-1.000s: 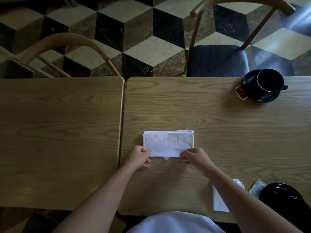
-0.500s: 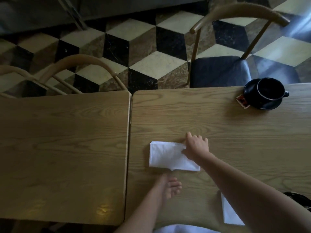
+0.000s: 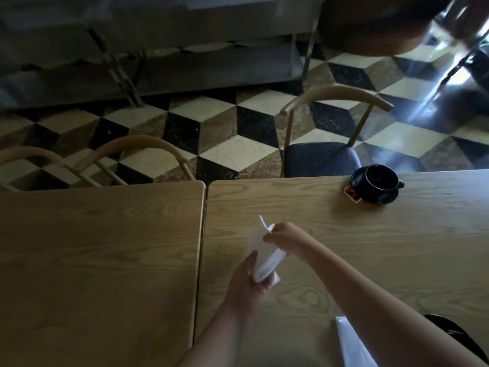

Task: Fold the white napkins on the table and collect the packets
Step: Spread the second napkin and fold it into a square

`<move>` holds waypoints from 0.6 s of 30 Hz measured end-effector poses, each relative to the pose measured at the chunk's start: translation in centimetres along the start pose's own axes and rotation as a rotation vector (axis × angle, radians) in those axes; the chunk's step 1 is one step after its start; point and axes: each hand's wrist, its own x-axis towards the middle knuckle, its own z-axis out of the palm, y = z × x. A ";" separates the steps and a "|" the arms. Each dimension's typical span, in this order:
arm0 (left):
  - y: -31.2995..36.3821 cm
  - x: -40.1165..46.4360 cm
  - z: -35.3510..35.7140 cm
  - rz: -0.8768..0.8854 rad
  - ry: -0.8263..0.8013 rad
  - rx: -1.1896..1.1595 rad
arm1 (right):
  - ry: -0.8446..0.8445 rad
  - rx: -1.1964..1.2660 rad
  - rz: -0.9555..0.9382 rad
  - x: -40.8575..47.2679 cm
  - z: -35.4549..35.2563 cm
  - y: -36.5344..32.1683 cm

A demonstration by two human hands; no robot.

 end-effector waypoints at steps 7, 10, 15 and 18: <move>4.9 -1.6 0.2 0.169 -0.091 0.182 | 0.119 0.389 -0.068 -3.0 1.1 2.0; 2.6 -1.7 -1.7 0.128 0.049 0.332 | 0.111 0.477 0.066 -4.2 4.3 5.0; -2.2 -3.0 -5.0 -0.012 0.274 0.566 | 0.026 0.519 0.388 -6.0 9.3 11.0; -3.4 -4.0 -5.8 -0.029 0.267 0.626 | 0.016 0.560 0.460 -6.6 10.5 13.2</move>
